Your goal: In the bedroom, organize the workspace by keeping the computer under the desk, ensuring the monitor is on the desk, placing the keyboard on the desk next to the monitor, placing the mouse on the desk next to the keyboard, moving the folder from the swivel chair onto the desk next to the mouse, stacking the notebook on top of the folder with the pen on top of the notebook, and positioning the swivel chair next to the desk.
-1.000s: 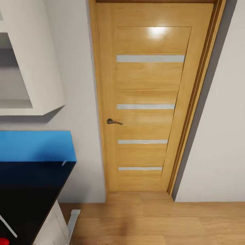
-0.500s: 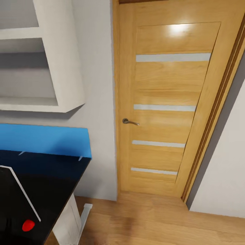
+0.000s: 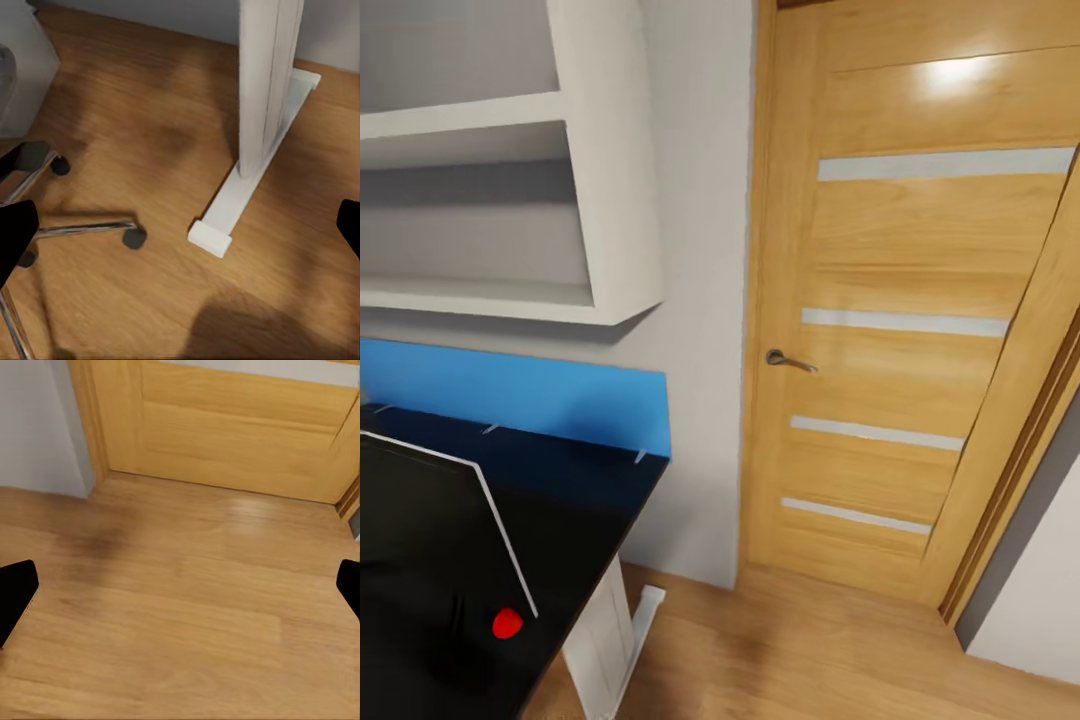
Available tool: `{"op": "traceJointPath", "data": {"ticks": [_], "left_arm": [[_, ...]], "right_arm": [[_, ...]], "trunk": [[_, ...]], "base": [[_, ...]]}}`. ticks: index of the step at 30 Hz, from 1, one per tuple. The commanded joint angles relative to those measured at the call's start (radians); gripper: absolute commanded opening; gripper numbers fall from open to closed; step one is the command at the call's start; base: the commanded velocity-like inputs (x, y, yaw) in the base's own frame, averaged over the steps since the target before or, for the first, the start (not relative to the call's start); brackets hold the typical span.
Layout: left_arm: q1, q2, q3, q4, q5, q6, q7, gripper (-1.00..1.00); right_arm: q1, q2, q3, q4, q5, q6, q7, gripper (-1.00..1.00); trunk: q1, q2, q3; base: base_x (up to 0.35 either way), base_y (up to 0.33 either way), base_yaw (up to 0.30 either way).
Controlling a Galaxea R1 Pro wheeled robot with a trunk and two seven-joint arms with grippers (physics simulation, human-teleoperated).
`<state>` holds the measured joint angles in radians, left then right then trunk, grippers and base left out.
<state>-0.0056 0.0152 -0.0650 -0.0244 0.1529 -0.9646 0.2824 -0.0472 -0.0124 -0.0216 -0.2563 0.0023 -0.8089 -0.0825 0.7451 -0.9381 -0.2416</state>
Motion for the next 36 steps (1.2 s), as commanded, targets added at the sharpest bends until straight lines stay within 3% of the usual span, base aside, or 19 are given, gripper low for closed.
{"op": "traceJointPath", "data": {"ticks": [1,20,36], "left_arm": [[-0.001,-0.001,-0.008,0.0,0.01,-0.002,-0.001,1.0],[-0.001,-0.004,-0.007,0.0,0.008,0.002,-0.008,1.0],[-0.001,-0.004,-0.007,0.0,0.008,0.003,-0.005,1.0]], "right_arm": [[0.0,0.0,-0.001,0.0,0.001,-0.003,-0.001,1.0],[0.0,0.0,-0.001,0.0,0.001,-0.003,-0.001,1.0],[0.0,0.0,-0.001,0.0,0.001,-0.003,0.0,1.0]], "trunk": [[0.0,-0.001,-0.001],[0.0,-0.001,-0.001],[0.0,-0.001,-0.001]], "base": [[0.0,0.0,0.287],[-0.006,0.0,0.288],[-0.175,-0.018,0.288]]}}
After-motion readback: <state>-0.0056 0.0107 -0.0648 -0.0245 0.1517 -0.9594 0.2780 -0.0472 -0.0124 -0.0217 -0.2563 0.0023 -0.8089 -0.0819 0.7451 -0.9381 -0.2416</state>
